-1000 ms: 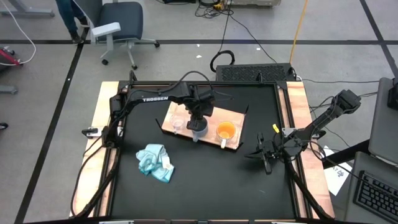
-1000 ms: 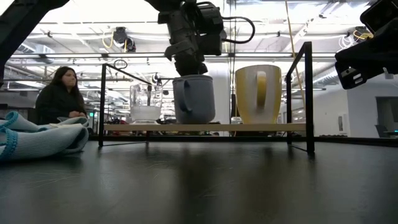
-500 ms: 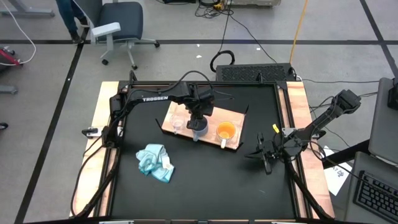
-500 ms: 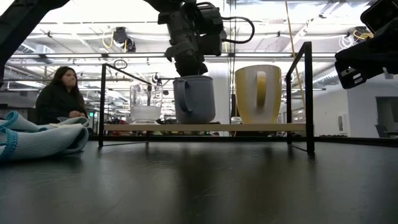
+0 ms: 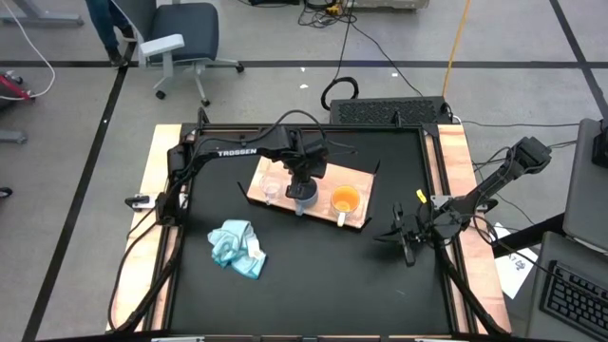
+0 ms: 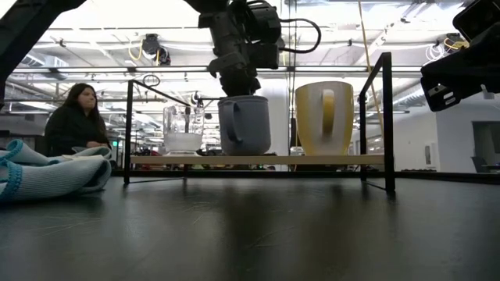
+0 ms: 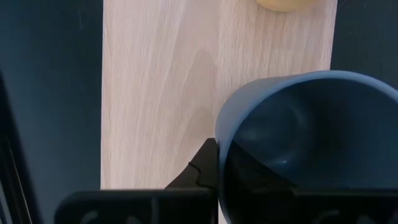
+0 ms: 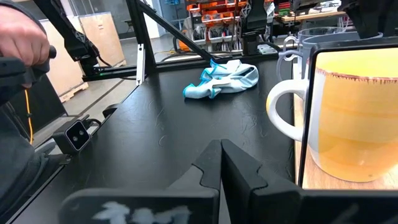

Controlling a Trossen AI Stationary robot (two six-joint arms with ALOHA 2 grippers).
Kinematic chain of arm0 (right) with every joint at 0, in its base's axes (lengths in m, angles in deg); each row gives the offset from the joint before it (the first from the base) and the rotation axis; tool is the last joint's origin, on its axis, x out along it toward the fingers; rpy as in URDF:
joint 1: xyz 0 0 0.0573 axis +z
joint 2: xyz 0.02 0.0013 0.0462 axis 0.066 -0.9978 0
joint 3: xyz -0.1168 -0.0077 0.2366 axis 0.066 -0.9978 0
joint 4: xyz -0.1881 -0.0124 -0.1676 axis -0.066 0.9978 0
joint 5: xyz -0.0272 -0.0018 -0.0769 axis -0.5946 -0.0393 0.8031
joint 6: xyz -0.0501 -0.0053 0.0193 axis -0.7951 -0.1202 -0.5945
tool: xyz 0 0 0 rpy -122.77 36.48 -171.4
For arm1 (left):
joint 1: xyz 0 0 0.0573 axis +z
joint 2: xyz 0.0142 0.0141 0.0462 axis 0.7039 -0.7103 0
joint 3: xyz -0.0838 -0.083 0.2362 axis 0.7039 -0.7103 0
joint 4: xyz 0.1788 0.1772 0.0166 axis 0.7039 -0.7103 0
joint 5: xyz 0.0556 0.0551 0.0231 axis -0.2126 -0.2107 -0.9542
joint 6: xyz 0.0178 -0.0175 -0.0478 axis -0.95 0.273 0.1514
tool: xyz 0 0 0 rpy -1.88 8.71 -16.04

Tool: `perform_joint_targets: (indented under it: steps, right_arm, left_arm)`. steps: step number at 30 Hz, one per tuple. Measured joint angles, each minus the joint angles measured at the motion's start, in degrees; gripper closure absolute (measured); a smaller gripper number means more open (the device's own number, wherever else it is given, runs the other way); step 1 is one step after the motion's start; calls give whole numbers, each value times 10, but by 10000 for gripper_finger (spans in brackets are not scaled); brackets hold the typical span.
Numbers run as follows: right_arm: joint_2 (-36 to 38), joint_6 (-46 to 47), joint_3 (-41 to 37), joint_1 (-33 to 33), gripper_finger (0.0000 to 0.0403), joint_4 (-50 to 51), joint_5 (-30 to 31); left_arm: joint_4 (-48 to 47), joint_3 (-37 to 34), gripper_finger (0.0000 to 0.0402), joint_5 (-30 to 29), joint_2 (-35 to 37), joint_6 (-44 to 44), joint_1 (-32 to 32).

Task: Stack small to large cups/mugs on shelf
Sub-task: Adjust the mugs on the shelf

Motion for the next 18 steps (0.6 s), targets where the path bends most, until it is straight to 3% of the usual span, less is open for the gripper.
perform_joint_targets:
  steps: [18]
  right_arm:
    - [0,0,0,0,403,-2,0]
  left_arm:
    - [-36,0,397,-7,0,4,0]
